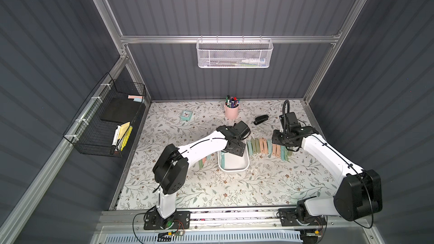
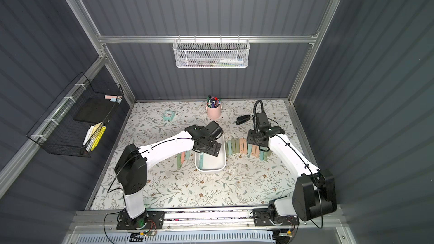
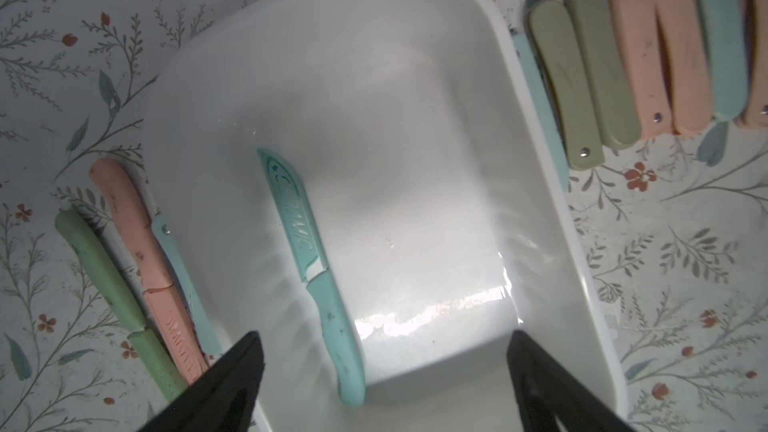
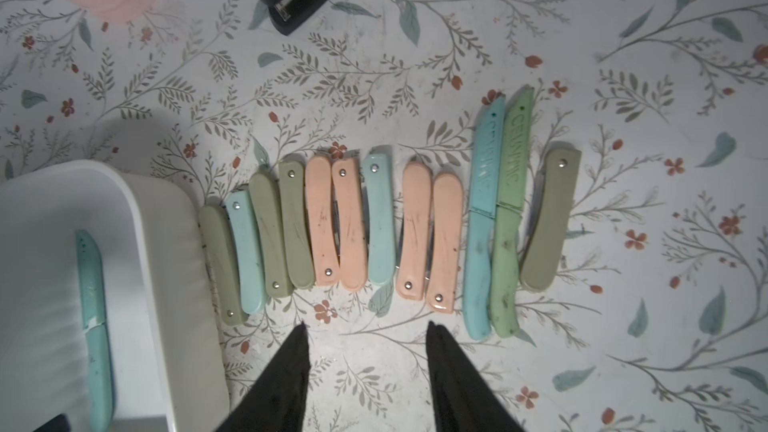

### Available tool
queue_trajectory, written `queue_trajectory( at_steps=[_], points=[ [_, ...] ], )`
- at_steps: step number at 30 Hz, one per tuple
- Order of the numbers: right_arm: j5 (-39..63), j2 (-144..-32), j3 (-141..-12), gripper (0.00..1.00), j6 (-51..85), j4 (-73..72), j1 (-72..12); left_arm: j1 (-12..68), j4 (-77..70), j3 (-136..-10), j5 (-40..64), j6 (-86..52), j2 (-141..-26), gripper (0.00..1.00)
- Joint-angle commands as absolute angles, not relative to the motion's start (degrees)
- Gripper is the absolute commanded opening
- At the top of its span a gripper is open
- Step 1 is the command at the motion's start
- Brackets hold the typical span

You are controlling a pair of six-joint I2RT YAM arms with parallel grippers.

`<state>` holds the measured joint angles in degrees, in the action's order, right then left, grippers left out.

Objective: Take the fruit knife out of the storage box
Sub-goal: Pick up the fruit knife from the storage box.

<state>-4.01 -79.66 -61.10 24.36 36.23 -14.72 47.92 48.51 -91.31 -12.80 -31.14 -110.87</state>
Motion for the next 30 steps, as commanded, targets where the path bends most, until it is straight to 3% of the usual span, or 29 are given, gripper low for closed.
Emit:
queue_trajectory(
  at_steps=[1, 10, 25, 30],
  points=[
    [-3.41, -80.14, -60.52, 0.49, 25.99, 34.89, -15.9, 47.52, 57.89, -96.43, -19.08, -44.46, -115.32, 0.88],
    [-3.34, -80.86, -59.85, 0.49, 26.17, 34.49, -18.7, 46.59, 56.5, -98.08, -12.49, -54.27, -122.57, 0.9],
    [-2.51, -82.58, -60.3, 0.49, 26.5, 33.71, -19.95, 40.69, 50.45, -97.34, -2.29, -51.32, -126.15, 0.88],
    [-2.71, -83.46, -60.72, 0.49, 26.71, 33.74, -20.47, 40.65, 51.6, -100.07, -2.11, -48.44, -128.52, 0.74]
  ],
)
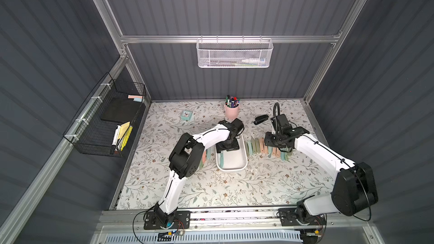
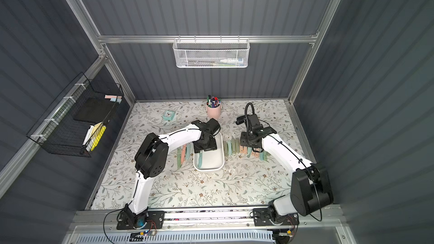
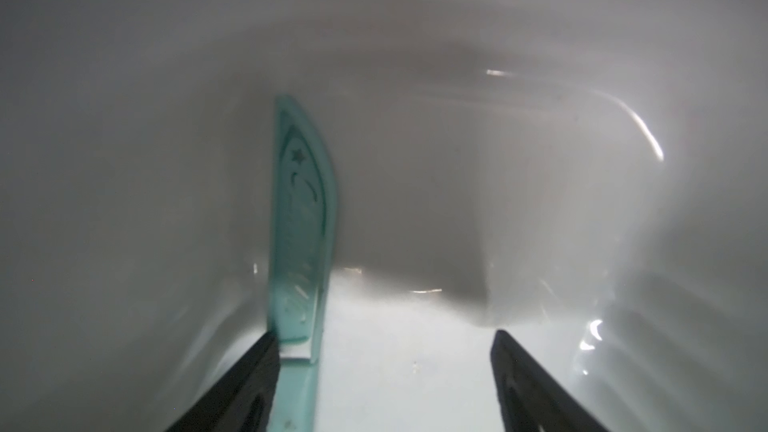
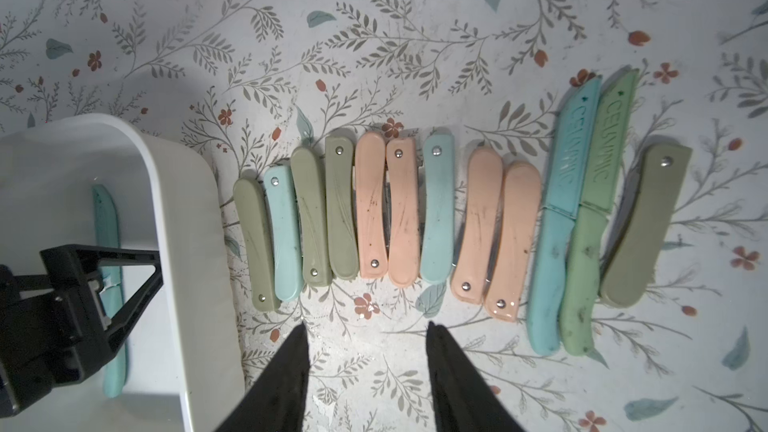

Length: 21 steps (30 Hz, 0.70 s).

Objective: Take the fruit knife out of the storage box
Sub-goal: Pick up the fruit knife from the storage box.

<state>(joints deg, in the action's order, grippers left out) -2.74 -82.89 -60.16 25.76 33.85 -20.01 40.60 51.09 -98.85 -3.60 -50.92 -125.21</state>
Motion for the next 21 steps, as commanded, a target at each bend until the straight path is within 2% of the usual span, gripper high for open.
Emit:
queue_trajectory(
  at_steps=[1, 6, 10, 12, 15, 21],
  points=[
    [-2.65, -83.48, -60.78, 0.49, 26.65, 33.66, -20.48, 40.69, 51.86, -100.55, -2.17, -47.3, -128.82, 0.72],
    [-2.77, -83.92, -60.99, 0.49, 26.89, 33.59, -20.65, 40.86, 51.74, -102.42, -0.98, -43.95, -129.88, 0.6],
    [-2.75, -84.05, -61.0, 0.49, 26.87, 33.6, -20.79, 41.26, 52.61, -103.72, -0.26, -43.29, -130.43, 0.57],
    [-2.67, -84.24, -60.97, 0.49, 26.97, 33.7, -20.83, 41.39, 51.96, -103.4, 0.0, -43.31, -129.74, 0.61],
    [-2.76, -84.48, -61.0, 0.49, 27.0, 33.91, -20.91, 41.44, 48.18, -101.7, 0.52, -42.77, -127.13, 0.71],
    [-2.64, -84.63, -60.88, 0.49, 27.24, 33.99, -21.09, 41.34, 49.21, -104.85, 3.45, -36.08, -126.56, 0.79]
  ],
)
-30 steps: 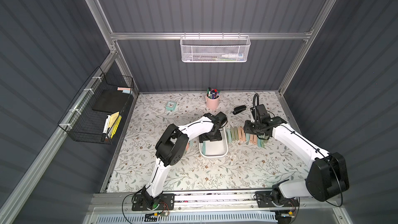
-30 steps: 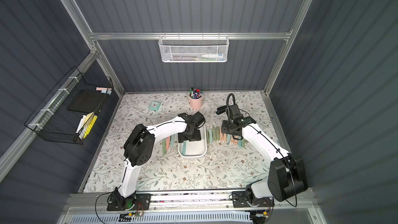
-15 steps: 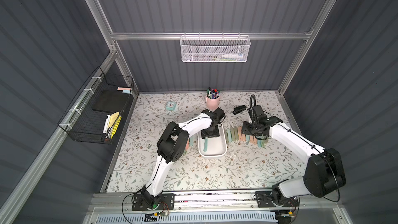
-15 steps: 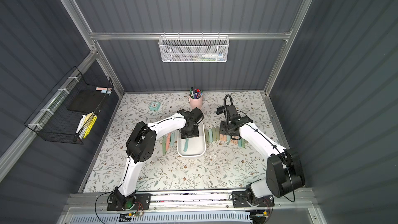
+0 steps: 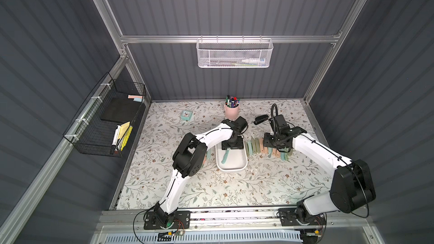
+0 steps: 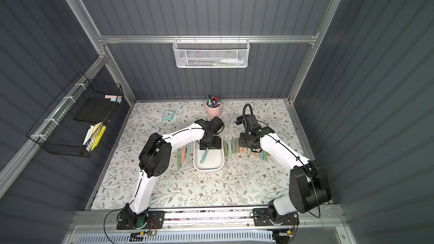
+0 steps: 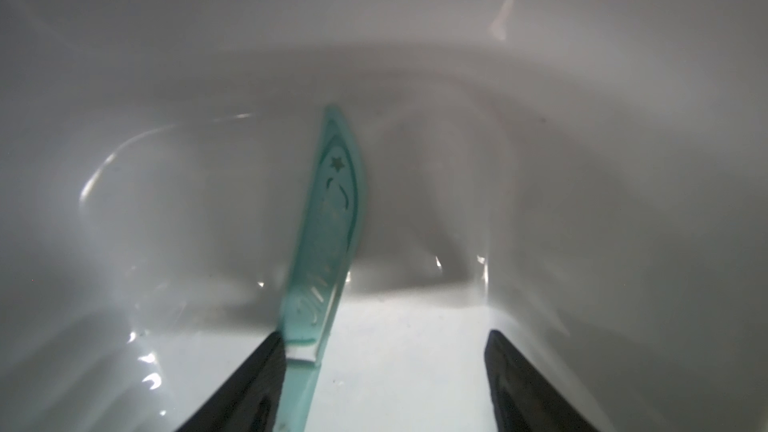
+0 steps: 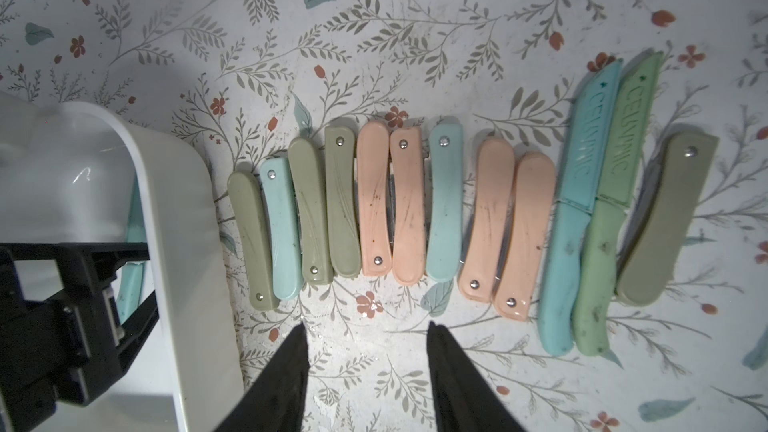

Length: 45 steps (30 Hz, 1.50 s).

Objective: Take the fruit knife out of the storage box
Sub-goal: Pick up the fruit knife from the storage box.

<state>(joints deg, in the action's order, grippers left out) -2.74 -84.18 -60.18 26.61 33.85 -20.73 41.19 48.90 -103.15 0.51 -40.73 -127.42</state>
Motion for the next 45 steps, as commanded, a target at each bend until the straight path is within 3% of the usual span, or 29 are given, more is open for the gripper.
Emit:
queue_trajectory(
  at_steps=[1, 15, 27, 39, 45],
  points=[
    [-2.59, -84.69, -60.91, 0.5, 27.32, 33.93, -21.17, 41.38, 49.49, -104.92, 3.67, -35.8, -126.57, 0.79],
    [-2.77, -84.87, -60.68, 0.51, 27.62, 34.0, -21.79, 40.92, 52.62, -105.28, 2.15, -26.15, -124.76, 0.85],
    [-2.98, -84.93, -60.73, 0.51, 27.69, 34.25, -21.97, 38.14, 56.57, -109.19, 1.18, -17.97, -129.74, 0.61],
    [-2.72, -85.81, -61.15, 0.51, 27.6, 34.45, -22.32, 38.14, 56.73, -110.31, -1.58, -15.18, -133.05, 0.58],
    [-2.31, -86.12, -61.23, 0.54, 27.4, 34.25, -22.32, 38.41, 55.51, -108.75, -1.23, -16.71, -133.58, 0.47]
  ],
)
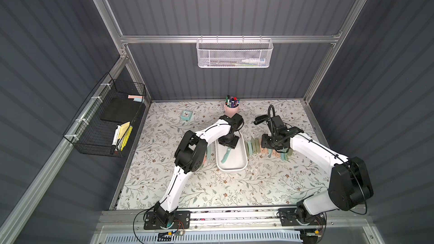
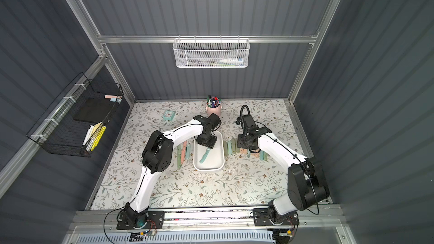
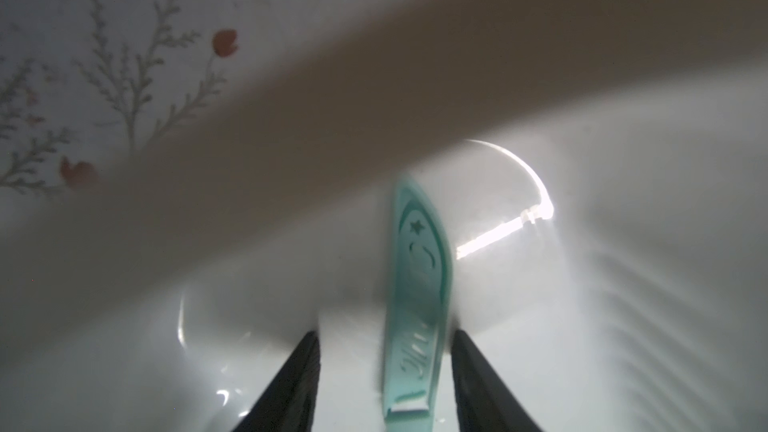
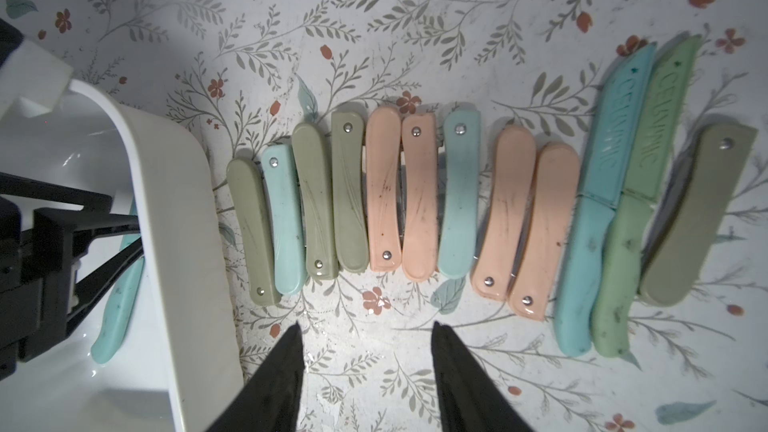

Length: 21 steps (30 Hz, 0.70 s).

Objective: Take the fruit knife out of the storage box
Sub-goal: Pick up the fruit knife from the storage box.

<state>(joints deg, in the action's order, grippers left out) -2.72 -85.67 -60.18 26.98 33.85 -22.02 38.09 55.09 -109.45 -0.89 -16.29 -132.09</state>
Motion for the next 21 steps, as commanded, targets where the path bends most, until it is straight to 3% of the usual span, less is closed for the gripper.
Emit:
queue_trajectory(
  at_steps=[1, 4, 16, 21],
  points=[
    [-2.15, -86.22, -61.31, 0.55, 27.3, 34.22, -22.32, 38.41, 55.38, -108.68, -1.15, -16.93, -133.8, 0.43],
    [-2.03, -86.5, -61.59, 0.55, 27.33, 34.36, -22.4, 38.5, 55.72, -108.59, -0.94, -17.83, -134.55, 0.33],
    [-1.64, -86.74, -62.34, 0.57, 26.73, 34.6, -22.41, 38.76, 54.55, -104.94, -3.11, -23.51, -132.92, 0.22],
    [0.17, -87.27, -62.75, 0.64, 25.42, 34.8, -22.41, 38.76, 53.35, -103.6, -3.03, -24.61, -132.13, 0.2]
  ],
)
